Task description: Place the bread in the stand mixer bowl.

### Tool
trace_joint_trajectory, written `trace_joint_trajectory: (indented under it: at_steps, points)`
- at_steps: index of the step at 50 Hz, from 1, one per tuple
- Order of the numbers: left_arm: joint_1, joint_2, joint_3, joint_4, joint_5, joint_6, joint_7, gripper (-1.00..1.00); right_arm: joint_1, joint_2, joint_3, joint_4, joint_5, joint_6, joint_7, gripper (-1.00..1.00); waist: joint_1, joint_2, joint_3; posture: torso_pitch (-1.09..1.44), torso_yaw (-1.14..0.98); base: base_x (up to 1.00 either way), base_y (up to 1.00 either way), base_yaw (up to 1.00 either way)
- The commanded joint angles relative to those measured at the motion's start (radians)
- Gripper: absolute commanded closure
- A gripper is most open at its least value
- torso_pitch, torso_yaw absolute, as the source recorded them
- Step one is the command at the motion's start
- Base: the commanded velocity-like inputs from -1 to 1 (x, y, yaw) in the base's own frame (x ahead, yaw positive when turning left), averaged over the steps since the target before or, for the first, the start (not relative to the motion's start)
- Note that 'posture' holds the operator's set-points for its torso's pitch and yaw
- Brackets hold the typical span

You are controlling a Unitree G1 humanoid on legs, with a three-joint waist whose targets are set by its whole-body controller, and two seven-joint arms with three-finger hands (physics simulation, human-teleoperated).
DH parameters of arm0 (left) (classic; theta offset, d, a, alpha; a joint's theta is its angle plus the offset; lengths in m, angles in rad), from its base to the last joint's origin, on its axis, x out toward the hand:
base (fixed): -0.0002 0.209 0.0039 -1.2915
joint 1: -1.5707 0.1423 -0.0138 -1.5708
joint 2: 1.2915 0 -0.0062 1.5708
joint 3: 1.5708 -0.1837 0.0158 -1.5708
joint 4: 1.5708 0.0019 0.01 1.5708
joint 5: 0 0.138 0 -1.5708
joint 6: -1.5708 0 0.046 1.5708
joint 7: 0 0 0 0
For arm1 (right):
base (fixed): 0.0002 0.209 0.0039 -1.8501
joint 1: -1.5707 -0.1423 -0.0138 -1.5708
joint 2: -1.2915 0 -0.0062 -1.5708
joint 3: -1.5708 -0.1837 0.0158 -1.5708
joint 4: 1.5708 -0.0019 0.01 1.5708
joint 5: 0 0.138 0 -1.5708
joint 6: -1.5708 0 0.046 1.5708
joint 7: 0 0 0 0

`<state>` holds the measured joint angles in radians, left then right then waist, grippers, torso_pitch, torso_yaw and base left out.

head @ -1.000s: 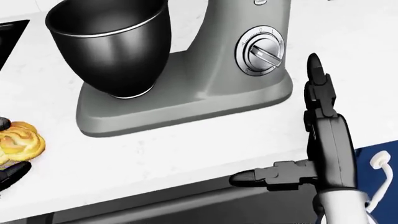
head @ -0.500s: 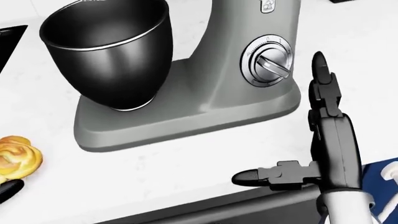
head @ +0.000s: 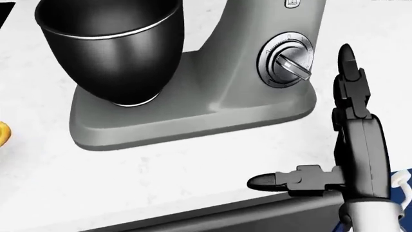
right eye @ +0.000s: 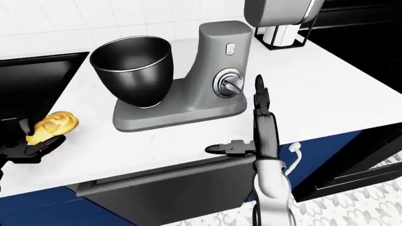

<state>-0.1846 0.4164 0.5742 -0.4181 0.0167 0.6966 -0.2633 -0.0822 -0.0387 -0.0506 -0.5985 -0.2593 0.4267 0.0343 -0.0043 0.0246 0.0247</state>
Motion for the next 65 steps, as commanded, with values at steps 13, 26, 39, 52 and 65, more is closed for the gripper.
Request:
trace_joint_trajectory:
  at_steps: [13,26,39,52,65]
  points:
    - [-0.076,0.047,-0.004,-0.089,-0.022,0.048,0.014,1.0,-0.008,-0.001,-0.006,-0.076,-0.009,-0.015,-0.011,-1.0,0.002,0.003,-0.015,0.0,0.0,0.0,0.0,0.0]
    - [-0.187,0.147,-0.002,-0.118,-0.064,0.171,0.024,1.0,-0.012,-0.004,-0.011,-0.069,-0.008,-0.021,-0.013,-1.0,0.001,0.004,-0.011,0.0,0.0,0.0,0.0,0.0]
    - [-0.239,0.2,-0.01,-0.048,-0.091,0.128,0.059,1.0,-0.01,0.0,0.0,-0.074,-0.015,-0.018,-0.013,-1.0,0.001,0.008,-0.009,0.0,0.0,0.0,0.0,0.0]
    - [-0.33,0.27,-0.036,-0.002,-0.125,0.149,0.093,1.0,-0.015,-0.003,-0.007,-0.064,-0.01,-0.024,-0.012,-1.0,0.001,0.007,-0.009,0.0,0.0,0.0,0.0,0.0]
    - [-0.442,0.292,-0.111,0.064,-0.136,0.146,0.13,1.0,-0.012,-0.001,-0.003,-0.071,-0.011,-0.021,-0.013,-1.0,0.001,0.008,-0.009,0.0,0.0,0.0,0.0,0.0]
